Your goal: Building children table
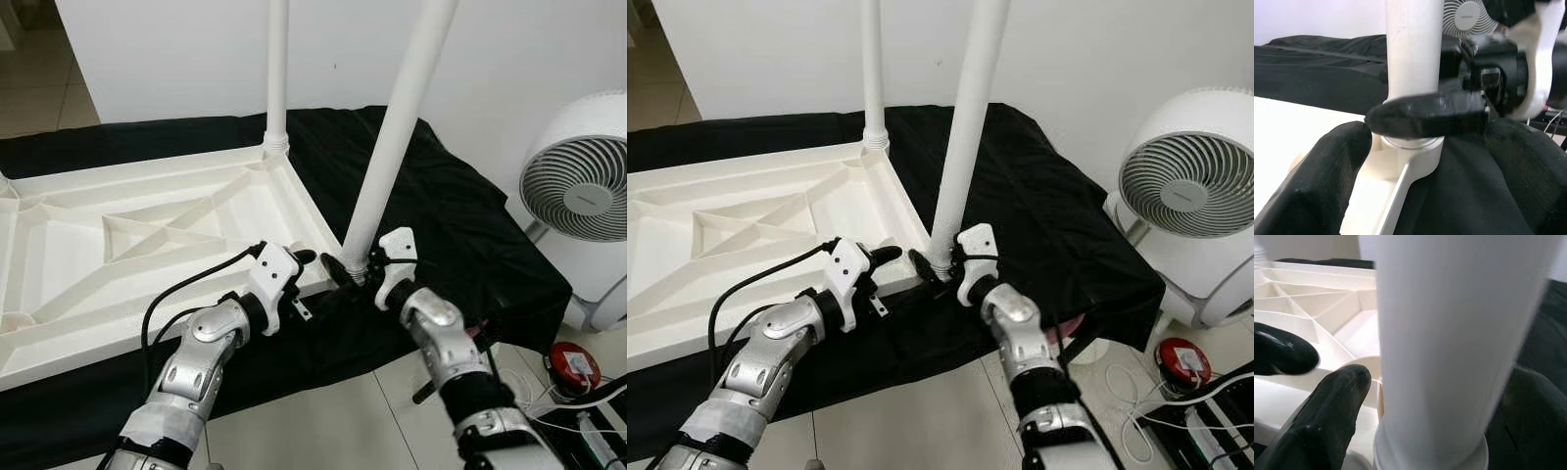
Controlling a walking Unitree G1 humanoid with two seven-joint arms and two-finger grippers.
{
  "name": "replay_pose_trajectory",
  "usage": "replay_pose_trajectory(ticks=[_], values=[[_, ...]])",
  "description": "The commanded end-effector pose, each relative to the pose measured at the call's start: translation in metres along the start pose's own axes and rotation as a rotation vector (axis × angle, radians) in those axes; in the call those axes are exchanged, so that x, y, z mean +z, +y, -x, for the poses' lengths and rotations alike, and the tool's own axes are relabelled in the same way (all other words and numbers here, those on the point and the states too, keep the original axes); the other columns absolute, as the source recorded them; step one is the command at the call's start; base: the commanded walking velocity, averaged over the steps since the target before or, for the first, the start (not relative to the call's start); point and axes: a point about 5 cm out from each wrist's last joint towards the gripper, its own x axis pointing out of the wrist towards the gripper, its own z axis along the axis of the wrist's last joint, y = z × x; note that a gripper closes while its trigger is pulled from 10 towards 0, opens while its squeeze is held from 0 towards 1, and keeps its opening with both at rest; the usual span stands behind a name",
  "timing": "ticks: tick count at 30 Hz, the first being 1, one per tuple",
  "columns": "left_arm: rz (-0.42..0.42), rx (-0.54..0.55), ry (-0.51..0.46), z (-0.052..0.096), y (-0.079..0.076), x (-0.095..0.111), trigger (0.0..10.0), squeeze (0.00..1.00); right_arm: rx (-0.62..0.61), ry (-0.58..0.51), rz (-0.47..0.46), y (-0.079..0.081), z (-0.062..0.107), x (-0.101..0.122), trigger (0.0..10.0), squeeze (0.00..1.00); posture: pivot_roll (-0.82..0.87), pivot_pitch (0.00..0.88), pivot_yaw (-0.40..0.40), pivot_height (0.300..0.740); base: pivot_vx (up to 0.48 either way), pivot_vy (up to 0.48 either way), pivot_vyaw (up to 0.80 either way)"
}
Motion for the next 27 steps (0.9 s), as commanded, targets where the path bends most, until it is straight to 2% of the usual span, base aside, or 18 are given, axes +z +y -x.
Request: replay_pose_trajectory(ticks=[1,6,7,8,20,21,23,25,27], values=[[-0.031,0.016,0.019,0.002,0.000,-0.001,10.0,0.00,0.076,0.027,0.041,-0.002,-0.003,0.000,10.0,0.00,-0.02,0.000,-0.049,0.740,0.000,0.000,0.00],[-0.048,0.007,0.023,0.002,0.000,-0.001,10.0,0.00,0.104,0.041,0.053,-0.005,-0.005,0.000,10.0,0.00,-0.02,0.000,-0.050,0.740,0.000,0.000,0.00],[-0.057,0.013,0.020,0.002,0.000,-0.001,10.0,0.00,0.111,0.049,0.061,-0.006,-0.006,0.000,4.6,0.00,-0.01,0.000,-0.053,0.740,0.000,0.000,0.00],[-0.057,0.015,0.018,0.003,-0.001,-0.001,10.0,0.00,0.120,0.057,0.066,-0.006,-0.007,-0.001,0.0,0.00,-0.01,0.000,-0.053,0.740,0.000,0.000,0.00],[-0.030,-0.006,0.032,0.007,-0.004,-0.002,10.0,0.00,0.145,0.067,0.046,-0.005,-0.005,-0.009,0.0,0.00,0.00,0.000,-0.055,0.740,0.000,0.000,0.00],[-0.036,-0.017,0.037,0.008,-0.005,-0.003,10.0,0.00,0.126,0.066,0.033,-0.005,-0.005,-0.011,10.0,0.00,0.00,0.000,-0.054,0.740,0.000,0.000,0.00],[-0.041,-0.028,0.041,0.009,-0.007,-0.004,10.0,0.00,0.061,0.055,-0.003,-0.004,-0.004,-0.013,10.0,0.00,0.00,0.000,-0.053,0.740,0.000,0.000,0.00],[-0.041,-0.028,0.041,0.009,-0.007,-0.004,10.0,0.00,0.061,0.055,-0.003,-0.004,-0.004,-0.013,10.0,0.00,0.00,0.000,-0.053,0.740,0.000,0.000,0.00],[-0.044,-0.029,0.043,0.009,-0.007,-0.004,10.0,0.00,-0.020,0.062,-0.029,-0.003,-0.005,-0.016,10.0,0.00,0.00,0.000,-0.054,0.740,0.000,0.000,0.00]])
